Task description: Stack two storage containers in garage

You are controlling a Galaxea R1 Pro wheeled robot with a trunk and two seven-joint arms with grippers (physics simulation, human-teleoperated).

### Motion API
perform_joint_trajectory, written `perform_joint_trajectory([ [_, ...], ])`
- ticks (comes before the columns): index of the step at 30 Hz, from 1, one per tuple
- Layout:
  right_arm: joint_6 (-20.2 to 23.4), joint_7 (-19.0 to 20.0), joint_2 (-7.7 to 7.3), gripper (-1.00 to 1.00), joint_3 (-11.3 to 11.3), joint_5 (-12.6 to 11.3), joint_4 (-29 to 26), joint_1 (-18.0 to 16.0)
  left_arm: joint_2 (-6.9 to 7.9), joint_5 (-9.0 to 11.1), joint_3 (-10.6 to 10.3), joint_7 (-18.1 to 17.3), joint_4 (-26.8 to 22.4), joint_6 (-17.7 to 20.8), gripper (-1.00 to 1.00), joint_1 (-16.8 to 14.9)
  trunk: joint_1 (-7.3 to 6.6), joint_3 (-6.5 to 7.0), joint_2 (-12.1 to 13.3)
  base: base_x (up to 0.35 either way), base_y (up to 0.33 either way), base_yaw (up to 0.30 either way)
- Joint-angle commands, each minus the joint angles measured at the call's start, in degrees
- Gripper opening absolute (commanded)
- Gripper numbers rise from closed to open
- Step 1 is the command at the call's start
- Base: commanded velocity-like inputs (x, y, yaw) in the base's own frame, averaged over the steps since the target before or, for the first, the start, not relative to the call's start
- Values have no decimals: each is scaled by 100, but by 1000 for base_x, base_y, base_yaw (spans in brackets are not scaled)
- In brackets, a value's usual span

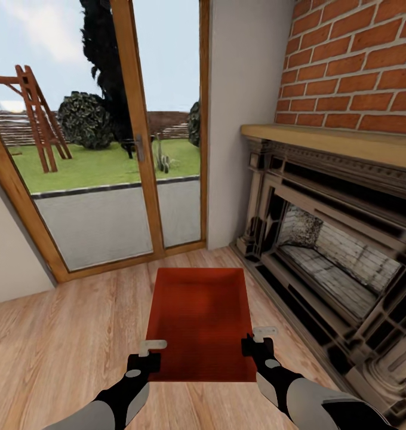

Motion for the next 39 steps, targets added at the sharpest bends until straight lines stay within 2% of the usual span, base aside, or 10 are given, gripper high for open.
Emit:
perform_joint_trajectory([
  [1,-33,-64,-32,-100,-96,-131,23,-4,7,-28,147,121,-15,-33,-100,-8,1,2,-5,0,0,-64],
  [27,-33,-64,-32,-100,-96,-98,23,-4,5,-14,151,126,-16,-31,-100,-8,1,227,-5,0,0,-47],
  [39,-33,-64,-32,-100,-105,-137,23,-4,-2,-19,147,126,-15,-31,-100,-8,1,244,-5,0,0,-5],
])
